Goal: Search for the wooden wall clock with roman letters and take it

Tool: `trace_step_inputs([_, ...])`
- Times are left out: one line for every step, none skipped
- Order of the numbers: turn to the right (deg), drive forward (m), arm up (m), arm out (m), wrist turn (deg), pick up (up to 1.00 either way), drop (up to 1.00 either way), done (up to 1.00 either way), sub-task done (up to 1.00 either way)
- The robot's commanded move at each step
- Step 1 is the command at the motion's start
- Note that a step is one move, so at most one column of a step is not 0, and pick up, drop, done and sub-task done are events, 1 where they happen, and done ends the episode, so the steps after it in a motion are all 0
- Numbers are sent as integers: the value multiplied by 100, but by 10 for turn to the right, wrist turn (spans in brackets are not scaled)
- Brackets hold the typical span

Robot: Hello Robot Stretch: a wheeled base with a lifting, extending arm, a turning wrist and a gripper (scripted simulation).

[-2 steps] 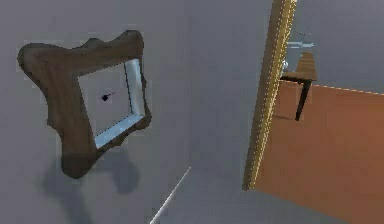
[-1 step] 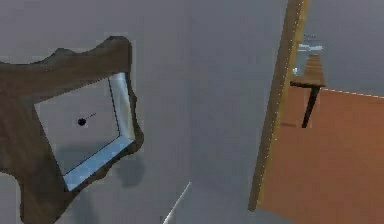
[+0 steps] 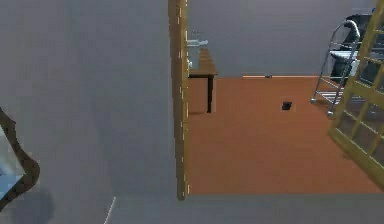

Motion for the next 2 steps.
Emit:
trace_step_inputs([0, 75, 0, 0, 0, 0, 0, 0, 0])
trace_step_inputs([450, 0, 0, 0, 0, 0, 0, 0, 0])
